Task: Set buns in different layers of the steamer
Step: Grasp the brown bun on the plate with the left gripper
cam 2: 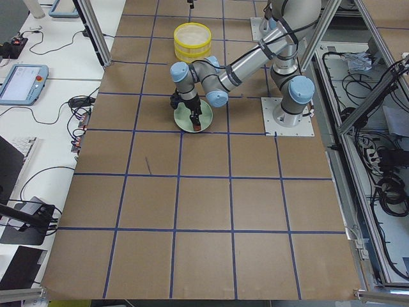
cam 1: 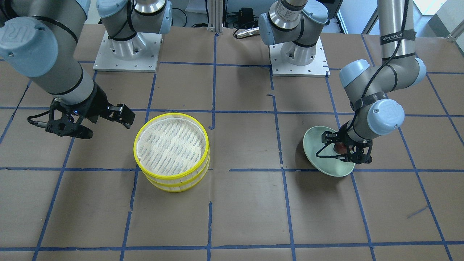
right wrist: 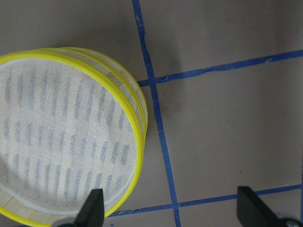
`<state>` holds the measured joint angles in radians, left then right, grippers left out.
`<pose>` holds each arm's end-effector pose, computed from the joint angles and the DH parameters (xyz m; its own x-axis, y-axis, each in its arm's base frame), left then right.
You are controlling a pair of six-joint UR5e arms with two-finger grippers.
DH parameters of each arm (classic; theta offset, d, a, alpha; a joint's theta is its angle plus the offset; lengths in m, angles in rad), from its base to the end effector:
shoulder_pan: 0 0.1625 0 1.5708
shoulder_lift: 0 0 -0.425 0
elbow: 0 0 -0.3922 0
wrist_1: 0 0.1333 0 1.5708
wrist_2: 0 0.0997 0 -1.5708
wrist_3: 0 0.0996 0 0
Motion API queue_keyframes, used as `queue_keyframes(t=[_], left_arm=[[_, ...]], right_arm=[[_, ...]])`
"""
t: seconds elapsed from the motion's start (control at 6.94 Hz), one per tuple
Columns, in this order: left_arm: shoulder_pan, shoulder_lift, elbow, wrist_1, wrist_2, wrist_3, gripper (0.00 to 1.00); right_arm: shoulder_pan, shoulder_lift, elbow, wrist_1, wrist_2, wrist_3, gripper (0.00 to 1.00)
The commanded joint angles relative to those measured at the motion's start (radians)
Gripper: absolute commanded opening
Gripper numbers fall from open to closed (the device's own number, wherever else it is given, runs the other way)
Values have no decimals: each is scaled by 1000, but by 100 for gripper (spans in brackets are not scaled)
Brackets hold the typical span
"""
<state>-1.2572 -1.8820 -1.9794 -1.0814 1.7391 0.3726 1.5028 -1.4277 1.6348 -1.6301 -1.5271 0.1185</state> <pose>0.0432 -0.5113 0.1902 -0.9938 0.0878 -0.0688 0.0660 0.9600 0.2721 0.1014 -0.5365 0.3894 -0.9814 0.1904 -0.0255 0.1845 0.9711 0.1513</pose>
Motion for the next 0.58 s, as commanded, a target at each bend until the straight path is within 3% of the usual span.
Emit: queue_keyframes(t=[0.0,0.29,0.43], left_arm=[[-1,-5,4,11,8,-39,22],[-4,3,19,11,14,-73,3],[-16,23,31,2,16,-77,2]], right_arm=[[-29,-14,-7,9,1,-14,100],[-30,-14,-6,9,2,-14,100],[-30,-17,-6,13,1,-14,100]])
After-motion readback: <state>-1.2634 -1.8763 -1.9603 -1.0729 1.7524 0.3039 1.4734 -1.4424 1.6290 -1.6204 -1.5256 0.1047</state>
